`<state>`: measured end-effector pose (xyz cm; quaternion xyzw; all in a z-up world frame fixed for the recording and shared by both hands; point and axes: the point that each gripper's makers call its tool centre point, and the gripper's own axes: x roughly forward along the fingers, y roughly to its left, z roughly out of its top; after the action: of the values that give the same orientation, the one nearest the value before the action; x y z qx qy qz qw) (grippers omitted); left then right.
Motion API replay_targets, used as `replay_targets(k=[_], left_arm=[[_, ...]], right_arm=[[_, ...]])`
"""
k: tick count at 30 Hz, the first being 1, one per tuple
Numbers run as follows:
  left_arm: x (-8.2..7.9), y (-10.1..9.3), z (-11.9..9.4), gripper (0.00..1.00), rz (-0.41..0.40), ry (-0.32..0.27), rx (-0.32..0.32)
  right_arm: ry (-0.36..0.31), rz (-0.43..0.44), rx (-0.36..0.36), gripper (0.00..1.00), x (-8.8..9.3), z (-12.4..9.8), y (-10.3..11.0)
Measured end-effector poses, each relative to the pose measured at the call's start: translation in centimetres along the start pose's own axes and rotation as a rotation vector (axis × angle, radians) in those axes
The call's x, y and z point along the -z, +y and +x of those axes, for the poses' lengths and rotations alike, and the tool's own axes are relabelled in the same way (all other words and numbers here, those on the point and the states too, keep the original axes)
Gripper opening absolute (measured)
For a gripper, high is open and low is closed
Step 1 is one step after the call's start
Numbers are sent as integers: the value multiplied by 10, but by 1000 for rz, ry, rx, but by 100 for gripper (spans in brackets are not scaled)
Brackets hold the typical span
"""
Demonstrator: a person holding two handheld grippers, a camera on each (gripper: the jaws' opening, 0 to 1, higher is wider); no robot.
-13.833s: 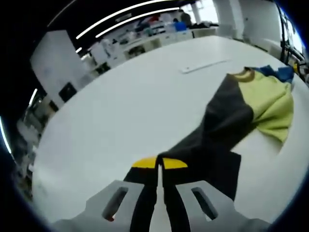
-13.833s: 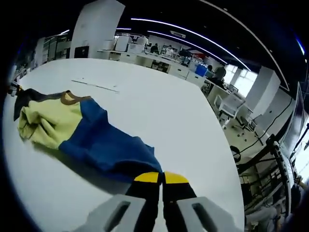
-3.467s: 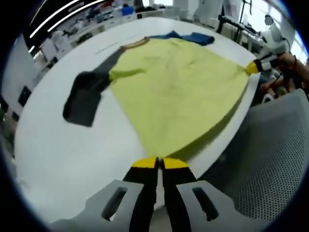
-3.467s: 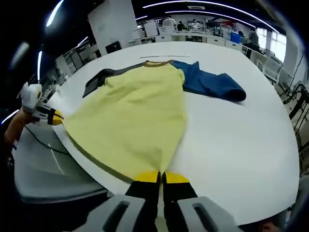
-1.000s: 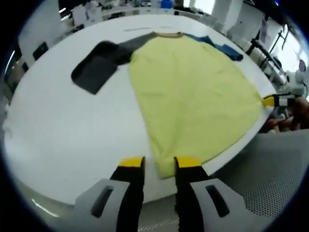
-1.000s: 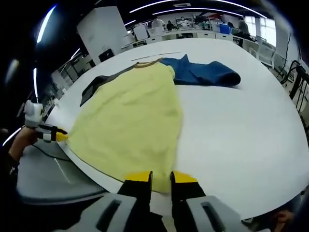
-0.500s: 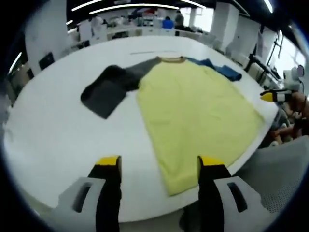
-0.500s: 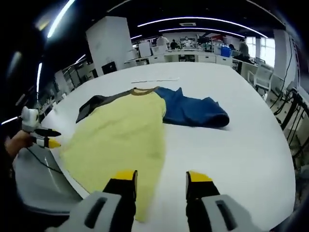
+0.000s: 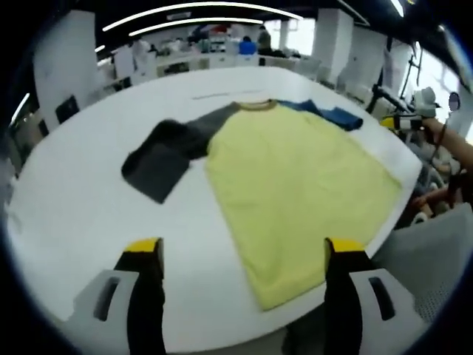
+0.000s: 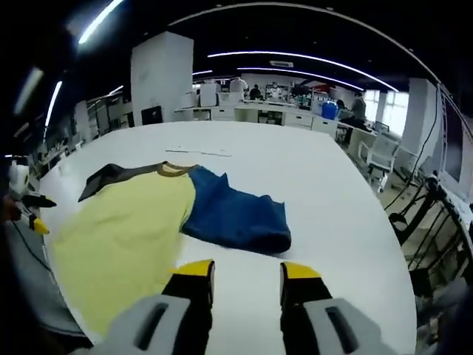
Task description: Fold the garment on the visible template until the final outline fits inside the template.
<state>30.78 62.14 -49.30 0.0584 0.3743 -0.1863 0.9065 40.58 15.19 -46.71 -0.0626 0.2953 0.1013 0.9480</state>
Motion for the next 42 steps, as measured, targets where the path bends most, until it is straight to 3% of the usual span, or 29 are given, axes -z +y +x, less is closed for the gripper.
replay_targets(k=[3, 7, 14, 17, 26, 30, 38, 42], left_arm=[[-1, -1, 0, 94, -3, -2, 2], [-8, -1, -2, 99, 2, -30, 1], [-19, -2, -6, 99, 11, -66, 10], [-23, -1, -7, 99, 17, -82, 4], [-24, 2, -7, 99, 21, -71, -2], [-27, 2, -6, 99, 30, -73, -6], [-27, 1, -2, 99, 32, -69, 0], [-27, 1, -1, 98, 34, -67, 1]], right_arm=[[24, -108, 44, 29, -2, 14, -16], [21, -115, 50, 25, -4, 29, -23], [50, -118, 55, 22, -2, 50, -27], [86, -204, 77, 20, 3, 58, -33], [123, -168, 76, 1, 14, 84, -39], [135, -104, 100, 0, 16, 85, -44], [138, -54, 192, 0, 16, 77, -63], [158, 42, 229, 0, 24, 70, -67]])
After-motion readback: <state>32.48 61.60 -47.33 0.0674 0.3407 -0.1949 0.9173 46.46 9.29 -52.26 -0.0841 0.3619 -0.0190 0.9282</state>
